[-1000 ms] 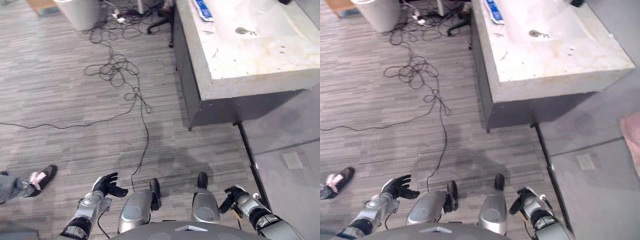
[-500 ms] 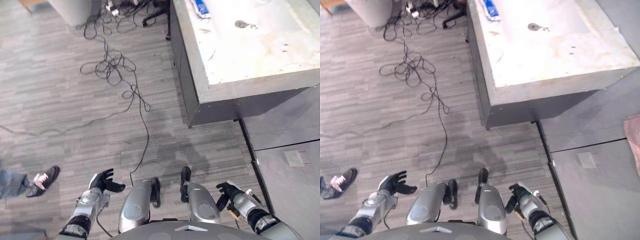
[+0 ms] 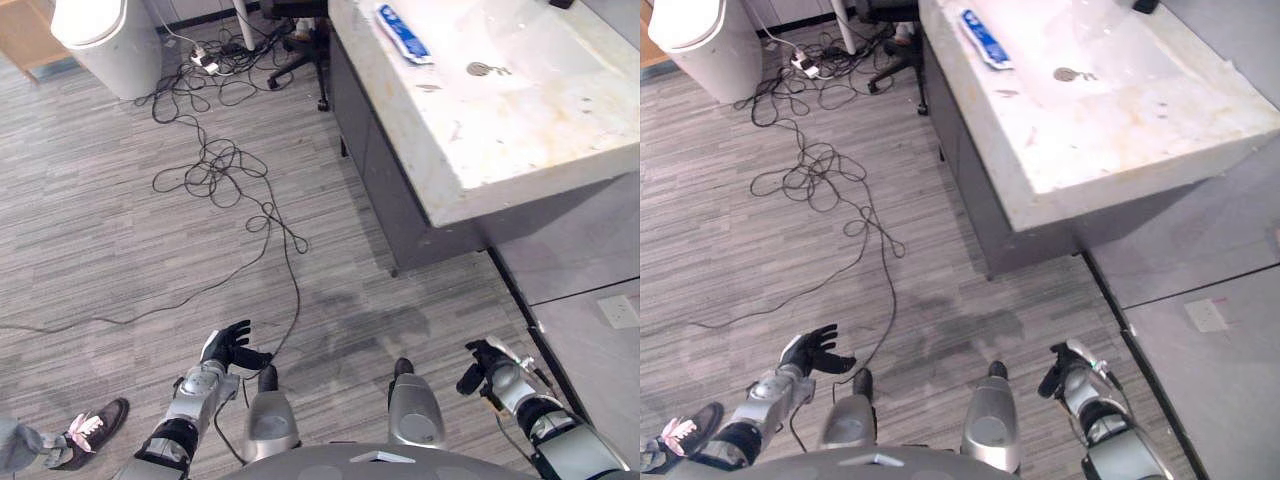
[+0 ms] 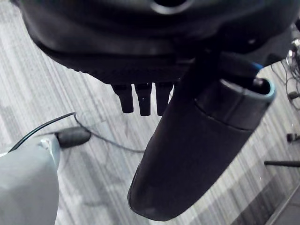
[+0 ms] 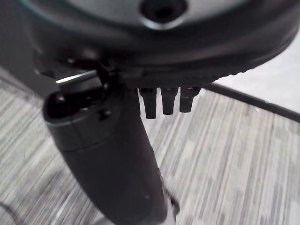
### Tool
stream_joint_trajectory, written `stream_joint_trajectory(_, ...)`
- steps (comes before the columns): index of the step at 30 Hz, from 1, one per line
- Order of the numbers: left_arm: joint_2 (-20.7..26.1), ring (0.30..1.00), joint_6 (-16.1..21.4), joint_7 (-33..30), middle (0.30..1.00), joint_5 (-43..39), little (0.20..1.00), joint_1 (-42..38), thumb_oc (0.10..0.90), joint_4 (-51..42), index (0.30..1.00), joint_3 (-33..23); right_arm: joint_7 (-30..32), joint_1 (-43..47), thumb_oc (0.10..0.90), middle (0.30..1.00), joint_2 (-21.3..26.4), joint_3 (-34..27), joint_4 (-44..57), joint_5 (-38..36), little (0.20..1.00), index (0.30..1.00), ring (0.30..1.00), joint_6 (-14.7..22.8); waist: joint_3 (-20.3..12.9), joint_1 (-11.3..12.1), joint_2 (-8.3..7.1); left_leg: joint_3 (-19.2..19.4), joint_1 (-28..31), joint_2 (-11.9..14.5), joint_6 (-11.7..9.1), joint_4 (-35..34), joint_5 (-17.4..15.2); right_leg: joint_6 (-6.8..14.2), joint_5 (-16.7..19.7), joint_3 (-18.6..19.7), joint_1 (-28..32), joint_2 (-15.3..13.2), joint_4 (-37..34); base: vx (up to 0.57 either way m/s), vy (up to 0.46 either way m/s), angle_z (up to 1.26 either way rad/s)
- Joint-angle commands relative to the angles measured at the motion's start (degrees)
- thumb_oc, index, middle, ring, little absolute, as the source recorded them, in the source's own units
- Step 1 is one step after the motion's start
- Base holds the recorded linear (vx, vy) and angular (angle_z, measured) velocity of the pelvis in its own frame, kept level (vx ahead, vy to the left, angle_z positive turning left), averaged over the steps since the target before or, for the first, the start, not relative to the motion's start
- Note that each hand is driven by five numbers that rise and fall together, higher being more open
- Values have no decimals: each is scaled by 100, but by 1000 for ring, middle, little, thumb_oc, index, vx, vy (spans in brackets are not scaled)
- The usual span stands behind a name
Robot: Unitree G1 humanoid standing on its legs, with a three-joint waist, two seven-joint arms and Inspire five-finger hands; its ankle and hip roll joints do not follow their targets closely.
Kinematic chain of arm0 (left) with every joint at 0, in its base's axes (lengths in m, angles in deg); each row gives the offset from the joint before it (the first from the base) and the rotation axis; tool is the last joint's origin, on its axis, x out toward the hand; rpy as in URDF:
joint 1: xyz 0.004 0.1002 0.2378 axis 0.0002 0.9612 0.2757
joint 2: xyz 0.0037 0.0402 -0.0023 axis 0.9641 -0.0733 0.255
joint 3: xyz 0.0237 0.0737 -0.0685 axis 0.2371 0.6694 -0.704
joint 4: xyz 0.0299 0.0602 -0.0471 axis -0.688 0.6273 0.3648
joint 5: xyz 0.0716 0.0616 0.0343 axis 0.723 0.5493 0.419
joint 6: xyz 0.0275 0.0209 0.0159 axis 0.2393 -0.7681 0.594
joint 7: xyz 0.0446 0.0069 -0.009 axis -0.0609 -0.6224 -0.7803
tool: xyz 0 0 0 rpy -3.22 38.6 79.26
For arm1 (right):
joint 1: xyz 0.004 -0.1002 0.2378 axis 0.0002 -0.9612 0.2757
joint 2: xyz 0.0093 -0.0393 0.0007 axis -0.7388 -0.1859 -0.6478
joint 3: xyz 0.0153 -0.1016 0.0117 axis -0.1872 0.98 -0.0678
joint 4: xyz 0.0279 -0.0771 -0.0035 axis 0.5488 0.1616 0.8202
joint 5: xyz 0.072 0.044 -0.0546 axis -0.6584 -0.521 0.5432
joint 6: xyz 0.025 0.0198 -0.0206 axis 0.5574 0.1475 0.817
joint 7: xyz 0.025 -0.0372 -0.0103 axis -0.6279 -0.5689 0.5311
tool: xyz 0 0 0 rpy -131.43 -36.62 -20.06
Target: Organize the bathroom.
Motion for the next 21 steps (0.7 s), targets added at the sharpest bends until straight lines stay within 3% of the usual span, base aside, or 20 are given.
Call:
stream_joint_trajectory(1,415,900,76,-55,900,3,900,405,800,-306,900,-239,80,31,800,900,135,49,135,81,900,900,900,57,44,244,70,240,4,302,135,679,-641,524,737,-174,-86,-511,-439,28,116,-34)
stream_joint_trajectory(2,415,900,76,-55,900,3,900,405,800,-306,900,-239,80,31,800,900,135,49,135,81,900,900,900,57,44,244,70,240,4,302,135,679,-641,524,737,-174,-86,-511,-439,63,261,-31)
stream_joint_trajectory(3,512,900,26,-72,900,250,900,527,800,-307,900,-363,-1,33,800,900,116,81,217,218,900,900,900,80,94,431,-18,536,111,282,126,735,-785,559,1189,-623,-131,-816,-497,35,145,3)
stream_joint_trajectory(4,512,900,26,-72,900,250,900,527,800,-307,900,-363,-1,33,800,900,116,81,217,218,900,900,900,80,94,431,-18,536,111,282,126,735,-785,559,1189,-623,-131,-816,-497,66,274,-17)
stream_joint_trajectory(5,613,900,-3,-119,900,310,900,745,800,-321,900,-567,-109,15,800,900,99,226,336,271,900,900,900,130,99,594,-79,991,233,352,176,736,-820,577,1213,-1213,-143,-852,-290,119,227,-90)
stream_joint_trajectory(6,648,900,68,-145,900,400,900,967,800,-311,900,-699,-210,-50,800,900,167,326,465,169,900,900,900,120,12,493,-67,1045,416,322,299,390,-650,512,655,-1098,-140,-100,-311,150,262,-212)
stream_joint_trajectory(7,664,900,83,-137,900,391,900,1010,800,-323,900,-705,-216,-65,800,900,184,332,468,153,900,900,900,149,-27,432,-99,1026,456,234,323,270,-607,506,579,-1083,-246,132,-348,178,182,-201)
stream_joint_trajectory(8,664,900,131,-143,900,409,900,1044,800,-350,900,-686,-226,-54,800,900,214,337,430,201,900,900,900,242,-46,290,-141,1101,651,78,331,-12,-606,443,513,-1203,-533,612,-524,120,87,-118)
stream_joint_trajectory(9,662,900,168,-171,900,386,900,1027,800,-352,900,-621,-206,-45,800,900,207,375,431,195,900,900,900,251,-51,235,-169,1099,704,-23,359,-118,-644,445,623,-1280,-734,718,-582,129,43,15)
stream_joint_trajectory(10,660,900,214,-216,900,356,900,1006,800,-360,900,-569,-253,-16,800,900,195,411,418,293,900,900,900,304,-34,227,-184,1253,809,-64,393,-198,-705,434,774,-1615,-923,600,-522,83,-22,33)
stream_joint_trajectory(12,608,900,302,-263,900,268,900,973,800,-340,900,-578,-237,-32,800,900,186,434,409,394,900,900,900,358,-35,202,-122,1342,811,-10,414,-288,-655,281,583,-1538,-783,785,-562,67,-77,22)
stream_joint_trajectory(15,520,900,313,-178,900,186,900,895,800,-395,900,-539,-83,-92,800,900,158,404,453,235,900,900,900,314,-64,127,-43,1269,652,46,266,-218,-436,77,276,-1467,-532,1050,-650,71,-96,16)
stream_joint_trajectory(21,414,900,375,19,900,130,900,658,800,-396,900,-389,-26,-216,800,900,192,181,280,128,900,900,900,356,-156,12,55,1091,517,69,82,7,-56,-156,103,-1459,-429,1126,-728,90,-68,1)
